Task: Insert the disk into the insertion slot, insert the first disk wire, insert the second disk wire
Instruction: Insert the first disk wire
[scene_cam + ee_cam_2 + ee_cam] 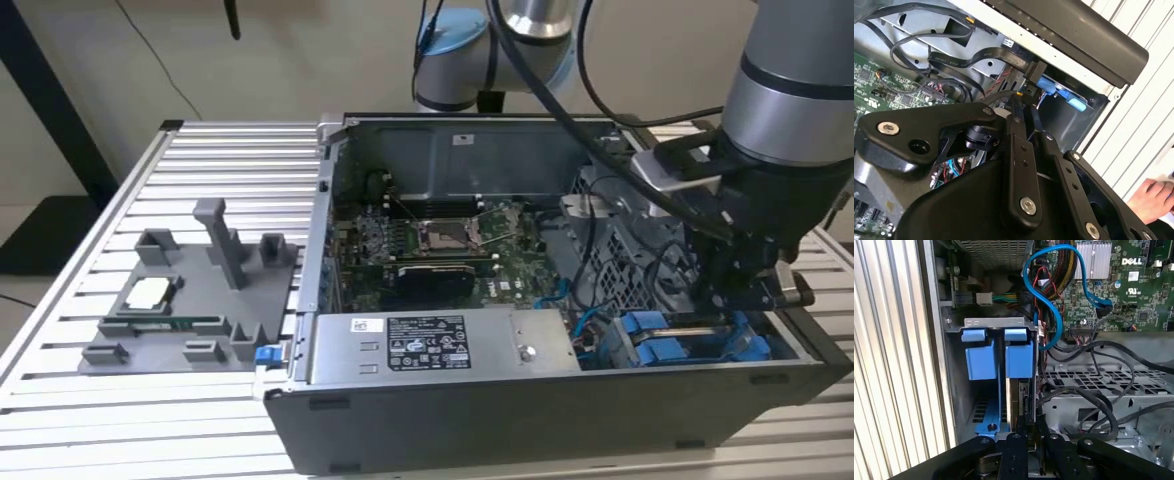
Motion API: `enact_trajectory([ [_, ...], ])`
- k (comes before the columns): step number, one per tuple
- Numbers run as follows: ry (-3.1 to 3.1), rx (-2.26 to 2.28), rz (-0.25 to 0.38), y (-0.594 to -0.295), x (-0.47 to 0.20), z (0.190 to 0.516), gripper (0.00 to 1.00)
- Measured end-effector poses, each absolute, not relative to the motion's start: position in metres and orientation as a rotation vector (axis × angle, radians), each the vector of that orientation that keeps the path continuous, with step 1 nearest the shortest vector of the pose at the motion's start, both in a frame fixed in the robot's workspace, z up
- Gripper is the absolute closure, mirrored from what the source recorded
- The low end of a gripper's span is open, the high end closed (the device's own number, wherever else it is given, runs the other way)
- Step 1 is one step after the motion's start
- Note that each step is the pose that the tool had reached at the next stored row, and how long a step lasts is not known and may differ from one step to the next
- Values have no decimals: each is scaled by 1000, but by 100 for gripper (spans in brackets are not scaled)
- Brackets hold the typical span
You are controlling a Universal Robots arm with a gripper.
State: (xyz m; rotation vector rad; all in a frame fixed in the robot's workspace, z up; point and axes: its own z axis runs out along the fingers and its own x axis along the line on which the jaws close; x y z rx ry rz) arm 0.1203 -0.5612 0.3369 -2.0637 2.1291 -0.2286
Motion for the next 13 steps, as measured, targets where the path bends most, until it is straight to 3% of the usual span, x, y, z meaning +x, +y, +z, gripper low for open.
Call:
enact_trajectory([
  [13,2130,-2066,-235,-562,119,334,81],
])
